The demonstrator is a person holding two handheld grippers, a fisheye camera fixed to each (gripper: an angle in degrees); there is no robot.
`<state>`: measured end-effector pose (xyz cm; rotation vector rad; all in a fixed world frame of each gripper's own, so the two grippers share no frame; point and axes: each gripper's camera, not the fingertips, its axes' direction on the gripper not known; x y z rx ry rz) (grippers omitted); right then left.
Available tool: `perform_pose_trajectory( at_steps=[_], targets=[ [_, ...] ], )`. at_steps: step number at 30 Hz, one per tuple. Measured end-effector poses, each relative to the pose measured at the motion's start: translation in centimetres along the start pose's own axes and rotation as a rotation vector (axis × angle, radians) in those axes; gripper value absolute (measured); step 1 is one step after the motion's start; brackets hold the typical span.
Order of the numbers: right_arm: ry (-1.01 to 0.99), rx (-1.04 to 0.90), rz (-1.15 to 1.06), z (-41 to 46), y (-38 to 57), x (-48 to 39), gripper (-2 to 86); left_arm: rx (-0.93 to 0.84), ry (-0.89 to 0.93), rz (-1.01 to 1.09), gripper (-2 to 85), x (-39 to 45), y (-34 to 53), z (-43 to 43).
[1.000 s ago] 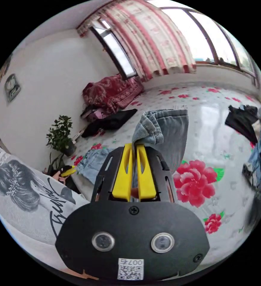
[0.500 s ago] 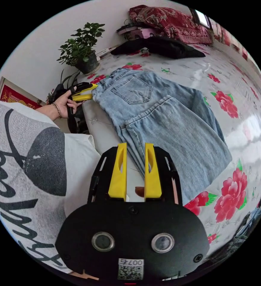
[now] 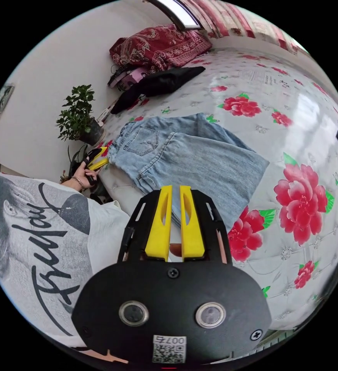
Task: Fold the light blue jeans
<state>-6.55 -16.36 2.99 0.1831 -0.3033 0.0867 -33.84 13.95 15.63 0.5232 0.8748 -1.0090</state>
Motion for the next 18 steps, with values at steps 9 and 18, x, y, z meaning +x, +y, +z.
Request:
perform_pose_trajectory(
  at_steps=[9, 18],
  targets=[
    [-0.001, 0.041, 0.018, -1.9, 1.9, 3.4, 0.1, -0.093, 0.078, -0.024, 8.1, -0.8, -3.3, 3.3],
    [-0.011, 0.196, 0.212, -6.0, 7.1, 11.2, -0.2, -0.375, 0.279, 0.937, 6.1, 21.9, 6.1, 2.8]
  ],
)
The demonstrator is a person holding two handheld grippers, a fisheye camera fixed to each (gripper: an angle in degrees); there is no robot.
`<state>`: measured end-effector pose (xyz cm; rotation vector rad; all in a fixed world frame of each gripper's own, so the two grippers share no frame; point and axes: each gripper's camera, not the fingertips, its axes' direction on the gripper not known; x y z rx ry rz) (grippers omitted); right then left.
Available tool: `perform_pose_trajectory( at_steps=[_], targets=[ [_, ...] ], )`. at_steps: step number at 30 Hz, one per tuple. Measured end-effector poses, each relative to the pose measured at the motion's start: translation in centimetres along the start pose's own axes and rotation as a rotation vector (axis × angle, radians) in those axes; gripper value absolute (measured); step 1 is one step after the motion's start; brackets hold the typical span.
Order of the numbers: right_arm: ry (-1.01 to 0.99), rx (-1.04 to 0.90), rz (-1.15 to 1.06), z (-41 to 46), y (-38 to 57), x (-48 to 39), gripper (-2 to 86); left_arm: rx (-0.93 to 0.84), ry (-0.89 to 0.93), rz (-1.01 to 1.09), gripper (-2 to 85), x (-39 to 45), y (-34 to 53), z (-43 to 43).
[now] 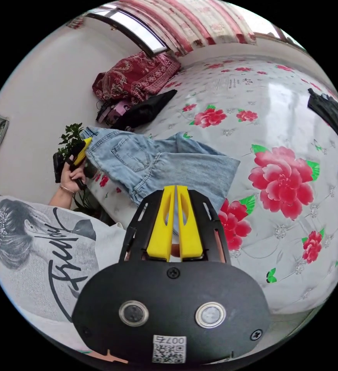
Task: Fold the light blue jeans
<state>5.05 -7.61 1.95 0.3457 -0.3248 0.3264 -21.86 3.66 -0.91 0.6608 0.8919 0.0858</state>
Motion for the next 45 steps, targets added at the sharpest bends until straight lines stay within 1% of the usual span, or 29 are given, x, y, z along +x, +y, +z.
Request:
perform_pose_trajectory(
  at_steps=[1, 3, 4, 6, 7, 8, 11, 15, 19, 21, 23, 26, 29, 30, 32, 34, 36, 37, 39, 40, 42, 43, 45],
  targets=[
    [0.001, 0.013, 0.024, -0.3, 0.3, 0.8, -0.1, -0.045, 0.028, 0.065, 6.1, 1.6, -0.3, 1.1],
    [-0.012, 0.071, 0.127, -1.5, 1.3, 4.2, 0.0, -0.243, 0.141, 0.285, 6.5, 7.1, 0.3, 6.2],
    [-0.02, 0.085, 0.153, -1.7, 1.5, 5.1, 0.1, -0.294, 0.168, 0.325, 6.8, 8.1, 0.9, 7.7],
    [-0.058, 0.138, 0.255, -2.7, 2.7, 8.6, 0.7, -0.513, 0.289, 0.348, 7.9, 9.8, 3.9, 13.3],
    [-0.068, 0.148, 0.282, -2.9, 3.0, 9.5, 1.0, -0.55, 0.3, 0.337, 8.1, 9.9, 4.8, 14.3],
    [-0.091, 0.166, 0.333, -3.2, 3.8, 11.3, 1.8, -0.583, 0.275, 0.31, 7.2, 9.7, 6.3, 15.5],
    [-0.172, 0.171, 0.43, -3.3, 5.7, 15.5, 4.3, -0.613, 0.19, 0.219, 7.8, 7.8, 8.6, 15.6],
    [-0.258, 0.096, 0.537, -1.4, 7.9, 20.7, 7.7, -0.597, 0.07, 0.036, 10.6, 2.6, 9.4, 12.9],
    [-0.335, 0.024, 0.609, 0.8, 8.9, 24.1, 9.8, -0.559, 0.018, -0.104, 12.2, -1.4, 9.6, 11.0],
    [-0.346, -0.036, 0.607, 2.3, 8.6, 25.5, 10.5, -0.589, 0.015, -0.166, 13.2, -3.1, 10.2, 11.7],
    [-0.384, -0.065, 0.597, 3.4, 8.0, 26.2, 10.7, -0.644, 0.028, -0.185, 14.1, -3.9, 11.0, 13.2],
    [-0.449, -0.115, 0.604, 5.6, 6.7, 26.9, 10.4, -0.682, 0.041, -0.196, 14.0, -4.2, 11.6, 15.2],
    [-0.363, -0.2, 0.568, 6.3, 5.1, 27.0, 8.7, -0.731, 0.026, -0.162, 10.3, -4.3, 11.2, 15.9],
    [-0.362, -0.221, 0.55, 6.3, 4.5, 27.0, 7.4, -0.748, 0.069, -0.159, 8.5, -4.5, 10.9, 16.1],
    [-0.391, -0.212, 0.537, 5.6, 3.6, 27.0, 5.6, -0.751, 0.141, -0.18, 6.3, -4.9, 10.1, 16.1],
    [-0.455, -0.162, 0.529, 4.4, 2.3, 26.9, 4.0, -0.72, 0.195, -0.185, 5.2, -5.0, 8.9, 15.9],
    [-0.55, -0.085, 0.509, 2.6, -0.5, 26.1, 1.9, -0.631, 0.265, -0.207, 4.6, -5.2, 6.6, 15.1],
    [-0.561, -0.071, 0.5, 2.2, -1.4, 25.8, 2.1, -0.6, 0.284, -0.217, 4.4, -5.3, 5.8, 14.8],
    [-0.595, -0.025, 0.435, 0.8, -5.9, 23.8, 2.8, -0.466, 0.367, -0.23, 3.8, -5.9, 2.2, 13.2],
    [-0.604, -0.017, 0.418, 0.6, -7.2, 23.3, 3.0, -0.436, 0.382, -0.224, 3.8, -6.0, 1.1, 12.8],
    [-0.62, 0.02, 0.316, -0.1, -13.2, 19.9, 3.3, -0.345, 0.389, -0.151, 3.7, -6.2, -3.9, 10.7],
    [-0.62, 0.027, 0.282, -0.1, -14.9, 18.8, 3.3, -0.328, 0.377, -0.13, 3.7, -6.3, -5.3, 10.1],
    [-0.62, 0.058, 0.138, 0.2, -22.2, 13.7, 3.4, -0.249, 0.304, -0.034, 3.7, -6.5, -11.2, 6.7]
  ],
)
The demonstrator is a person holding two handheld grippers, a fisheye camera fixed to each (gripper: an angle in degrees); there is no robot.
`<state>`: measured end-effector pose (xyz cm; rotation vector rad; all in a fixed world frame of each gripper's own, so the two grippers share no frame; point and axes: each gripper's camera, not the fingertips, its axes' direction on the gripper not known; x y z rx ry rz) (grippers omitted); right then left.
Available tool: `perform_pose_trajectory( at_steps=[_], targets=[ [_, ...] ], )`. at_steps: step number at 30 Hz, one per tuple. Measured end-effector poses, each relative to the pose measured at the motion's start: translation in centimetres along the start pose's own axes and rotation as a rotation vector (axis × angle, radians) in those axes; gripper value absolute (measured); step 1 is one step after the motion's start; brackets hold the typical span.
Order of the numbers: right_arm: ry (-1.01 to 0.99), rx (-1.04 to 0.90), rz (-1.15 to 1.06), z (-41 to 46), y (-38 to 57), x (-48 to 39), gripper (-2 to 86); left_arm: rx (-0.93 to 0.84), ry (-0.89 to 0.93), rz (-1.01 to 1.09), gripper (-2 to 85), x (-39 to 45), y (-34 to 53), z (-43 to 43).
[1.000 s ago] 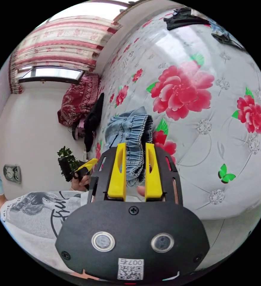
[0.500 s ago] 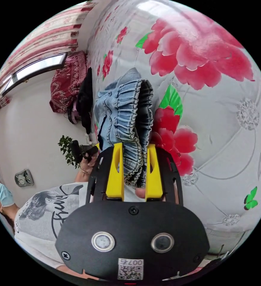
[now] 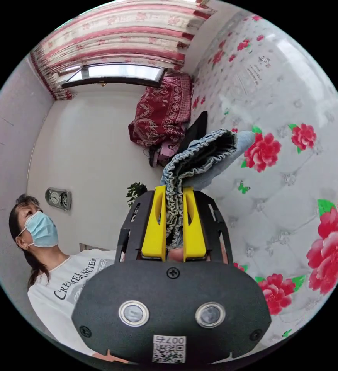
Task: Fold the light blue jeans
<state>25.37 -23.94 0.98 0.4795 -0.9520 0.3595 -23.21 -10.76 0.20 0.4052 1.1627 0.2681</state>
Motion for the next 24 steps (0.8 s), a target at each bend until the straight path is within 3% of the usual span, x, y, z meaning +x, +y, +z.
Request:
perform_pose_trajectory(
  at_steps=[4, 8, 11, 14, 19, 24],
  targets=[
    [-0.028, 0.004, -0.142, 8.3, -9.5, -6.3, 3.0, 0.137, -0.173, 0.062, 4.2, 1.6, -6.5, -8.4],
    [0.084, 0.024, -0.11, 20.2, -15.5, -8.4, 4.4, 0.257, -0.618, -0.059, 5.1, 1.3, -8.8, -14.6],
    [0.212, -0.037, -0.06, 26.5, -13.7, -5.2, 5.7, 0.212, -0.873, -0.176, 3.5, -0.6, -5.3, -13.5],
    [0.385, -0.176, -0.039, 29.2, -7.5, 0.0, 6.4, 0.005, -0.937, -0.221, 4.9, -3.2, 0.9, -7.5],
    [0.728, -0.228, 0.124, 20.3, 4.9, 8.4, 7.1, -0.283, -0.951, -0.263, 3.5, -2.4, 10.7, 3.6],
    [1.098, 0.144, 0.42, -0.9, 15.4, 9.7, 7.8, -0.42, -0.934, -0.226, -0.6, 2.2, 12.8, 11.5]
  ],
)
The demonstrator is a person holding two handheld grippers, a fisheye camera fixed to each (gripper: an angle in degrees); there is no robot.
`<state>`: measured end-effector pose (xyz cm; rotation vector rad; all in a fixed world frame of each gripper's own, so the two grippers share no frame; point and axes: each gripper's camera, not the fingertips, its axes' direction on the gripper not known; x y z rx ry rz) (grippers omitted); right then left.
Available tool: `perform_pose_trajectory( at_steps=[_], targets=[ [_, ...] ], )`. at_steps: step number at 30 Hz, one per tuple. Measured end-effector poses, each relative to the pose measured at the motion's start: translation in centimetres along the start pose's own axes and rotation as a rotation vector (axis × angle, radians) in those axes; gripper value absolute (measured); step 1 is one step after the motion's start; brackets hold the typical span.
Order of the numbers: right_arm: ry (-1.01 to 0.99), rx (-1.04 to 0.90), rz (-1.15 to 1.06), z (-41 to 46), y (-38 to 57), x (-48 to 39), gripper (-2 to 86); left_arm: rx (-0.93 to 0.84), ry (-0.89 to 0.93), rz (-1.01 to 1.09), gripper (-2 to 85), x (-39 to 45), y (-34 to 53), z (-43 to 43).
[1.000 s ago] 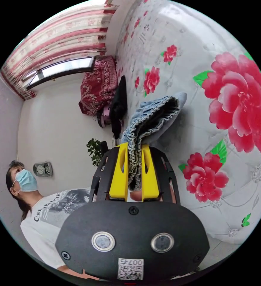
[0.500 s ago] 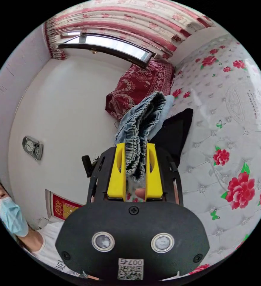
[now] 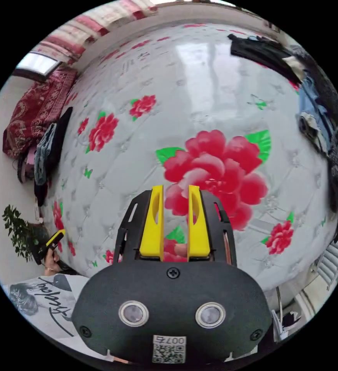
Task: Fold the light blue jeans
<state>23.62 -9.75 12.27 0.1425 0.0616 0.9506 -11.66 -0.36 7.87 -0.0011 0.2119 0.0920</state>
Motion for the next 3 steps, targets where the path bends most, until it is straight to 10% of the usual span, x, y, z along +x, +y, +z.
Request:
perform_pose_trajectory(
  at_steps=[3],
  targets=[
    [0.136, 0.154, 0.195, -5.3, 1.0, 9.0, 8.3, 0.003, 0.054, 0.062, -0.9, 3.1, -2.4, -1.0]
  ],
)
